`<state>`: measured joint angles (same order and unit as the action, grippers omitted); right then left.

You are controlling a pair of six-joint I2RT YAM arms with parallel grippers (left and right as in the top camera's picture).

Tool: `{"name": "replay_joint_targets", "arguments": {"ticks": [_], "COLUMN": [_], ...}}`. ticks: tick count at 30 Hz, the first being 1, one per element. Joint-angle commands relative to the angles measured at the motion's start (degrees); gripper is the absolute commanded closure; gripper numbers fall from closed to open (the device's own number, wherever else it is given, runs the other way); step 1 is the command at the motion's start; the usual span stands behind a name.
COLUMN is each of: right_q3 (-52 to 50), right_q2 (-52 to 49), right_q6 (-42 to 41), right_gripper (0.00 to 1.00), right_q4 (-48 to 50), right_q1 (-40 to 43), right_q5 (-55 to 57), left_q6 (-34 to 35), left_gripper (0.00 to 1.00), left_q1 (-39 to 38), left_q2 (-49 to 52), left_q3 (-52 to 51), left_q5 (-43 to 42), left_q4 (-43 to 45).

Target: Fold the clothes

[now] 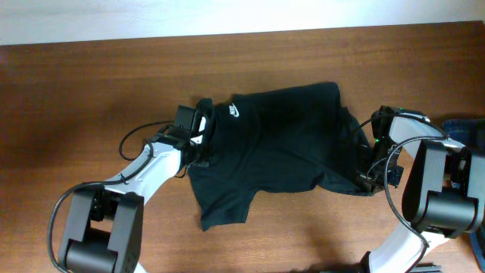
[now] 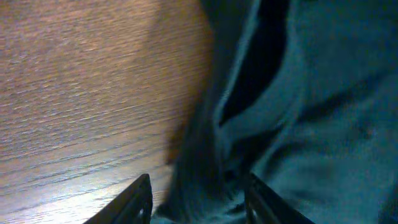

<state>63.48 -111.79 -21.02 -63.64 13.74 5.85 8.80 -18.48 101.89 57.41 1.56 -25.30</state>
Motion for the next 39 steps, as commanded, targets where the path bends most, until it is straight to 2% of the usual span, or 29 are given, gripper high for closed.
{"name": "replay_joint_targets", "arguments": {"ticks": [1,3,10,16,18,22,25,28,32,39], "right_q3": [-6.4,-6.4,-6.4,-6.4,-6.4,-6.4,-6.4,-6.4,-6.4,-6.4], "right_q2": [-8.5,-8.5,-8.5,-8.5,-8.5,-8.5,-8.5,-8.5,-8.5,-8.5], "right_q6": [-0.5,-0.5,-0.5,-0.5,-0.5,-0.5,-0.4,-0.4,-0.3,-0.3], "right_gripper": [0.94,0.94,0.94,0.93,0.93,0.93,0.92,0.91,0.90,0.89], "right_q4": [7.1,7.1,7.1,7.1,7.1,7.4,7.5,7.7,8.0,8.0], "right_q1": [0.1,0.1,0.1,0.1,0.1,0.1,0.1,0.1,0.1,0.1], "right_q5": [-2.6,-2.6,-2.6,-2.6,-2.6,-2.6,-2.6,-2.6,-2.6,-2.6], "left_q6": [-1.2,-1.2,-1.2,-1.2,-1.2,-1.2,-2.2,-6.2,-7.4,-7.4], "left_gripper": [0.66,0.69,0.68,0.67,0.67,0.51,0.51,0.48,0.36,0.37], "left_q1": [0.0,0.0,0.9,2.7,2.8,2.8,2.8,2.8,2.8,2.8], "left_q2": [0.8,0.8,0.8,0.8,0.8,0.7,0.7,0.7,0.8,0.8], "left_q3": [0.7,0.7,0.7,0.7,0.7,0.7,1.5,2.7,3.0,3.0], "left_q5": [4.9,7.5,14.5,14.3,12.7,8.9,6.6,-0.2,-4.2,-5.7], "left_q4": [-1.0,-2.0,-5.2,-5.2,-4.7,-2.3,-2.1,-2.2,-1.2,-0.4]}}
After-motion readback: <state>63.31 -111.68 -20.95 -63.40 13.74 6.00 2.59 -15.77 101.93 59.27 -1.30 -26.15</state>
